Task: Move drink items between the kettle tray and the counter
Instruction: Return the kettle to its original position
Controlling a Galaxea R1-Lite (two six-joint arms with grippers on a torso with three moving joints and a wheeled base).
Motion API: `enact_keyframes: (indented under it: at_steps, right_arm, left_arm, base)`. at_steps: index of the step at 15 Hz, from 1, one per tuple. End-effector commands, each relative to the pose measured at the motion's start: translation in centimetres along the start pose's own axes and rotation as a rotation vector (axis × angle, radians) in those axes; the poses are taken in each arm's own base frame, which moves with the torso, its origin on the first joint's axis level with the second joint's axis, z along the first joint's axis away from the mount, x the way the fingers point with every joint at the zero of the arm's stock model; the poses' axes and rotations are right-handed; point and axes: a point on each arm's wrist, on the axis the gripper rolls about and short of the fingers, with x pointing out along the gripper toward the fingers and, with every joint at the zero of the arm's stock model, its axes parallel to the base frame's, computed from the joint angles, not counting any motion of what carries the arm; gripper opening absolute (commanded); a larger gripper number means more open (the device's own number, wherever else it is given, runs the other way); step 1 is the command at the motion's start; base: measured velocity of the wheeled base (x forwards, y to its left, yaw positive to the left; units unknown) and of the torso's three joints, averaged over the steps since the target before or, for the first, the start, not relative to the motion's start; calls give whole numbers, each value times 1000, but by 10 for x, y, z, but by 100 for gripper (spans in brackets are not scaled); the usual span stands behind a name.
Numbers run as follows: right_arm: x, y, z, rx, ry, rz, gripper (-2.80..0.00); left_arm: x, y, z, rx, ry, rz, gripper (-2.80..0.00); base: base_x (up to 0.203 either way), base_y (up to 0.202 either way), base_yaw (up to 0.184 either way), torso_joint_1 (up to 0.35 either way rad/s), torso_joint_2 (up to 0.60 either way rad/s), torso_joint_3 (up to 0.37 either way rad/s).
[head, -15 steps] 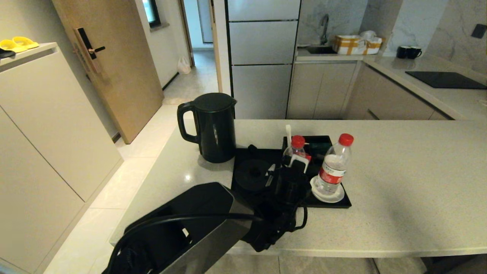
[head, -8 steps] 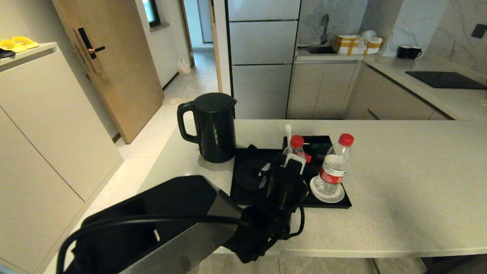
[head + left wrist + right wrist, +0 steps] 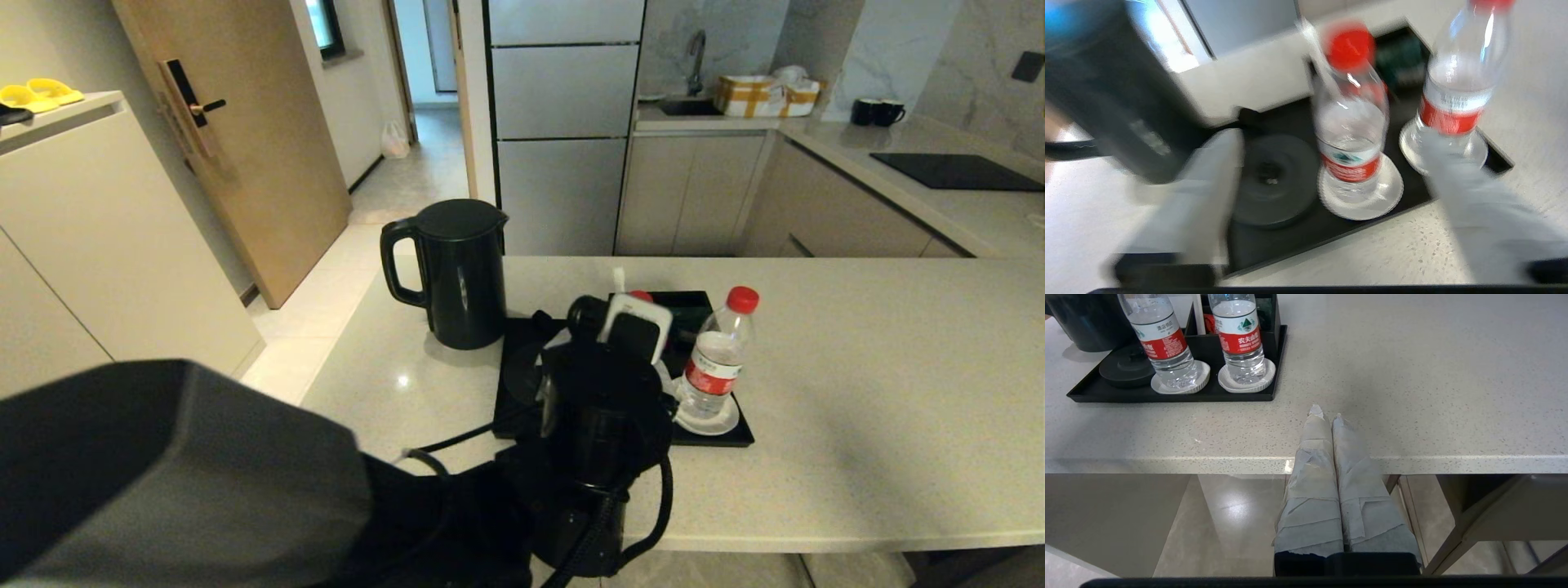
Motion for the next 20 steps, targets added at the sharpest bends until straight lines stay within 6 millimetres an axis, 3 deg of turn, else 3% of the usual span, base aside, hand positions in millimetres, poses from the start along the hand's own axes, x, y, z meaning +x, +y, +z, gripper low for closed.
enact_keyframes:
  at_steps: [1,3,7,11,14,16,20]
  right_arm:
    - [0,0,0,-1,-1,0,-280]
    - [0,0,0,0,-2,1,-280]
    - [0,0,0,0,-1,-1,-280]
    - [0,0,0,0,-2,0,-280]
    - [0,0,0,0,-1,1,-280]
    - [0,0,0,0,-1,0,-280]
    - [0,0,0,-1,-1,1,-280]
  left_arm:
    - [-43,38,46,-74,-80,40,-280]
    - [-61,75,63,-102,-96,118,-280]
    - [-91,187,84,-132,-95,413,-280]
    - [-120,247,70,-96,22,532,-280]
    - [-119,270,51,-87,97,495,-280]
    - [-112,271,43,-115,122,461,-280]
    - [-62,275,21,-342,235,328,-280]
  base:
    - [0,0,0,0,0,0]
    - [0,0,0,0,0,0]
    - [0,0,0,0,0,0]
    - [0,0,0,0,0,0]
    - [0,0,0,0,0,0]
    - [0,0,0,0,0,0]
    - [0,0,0,0,0,0]
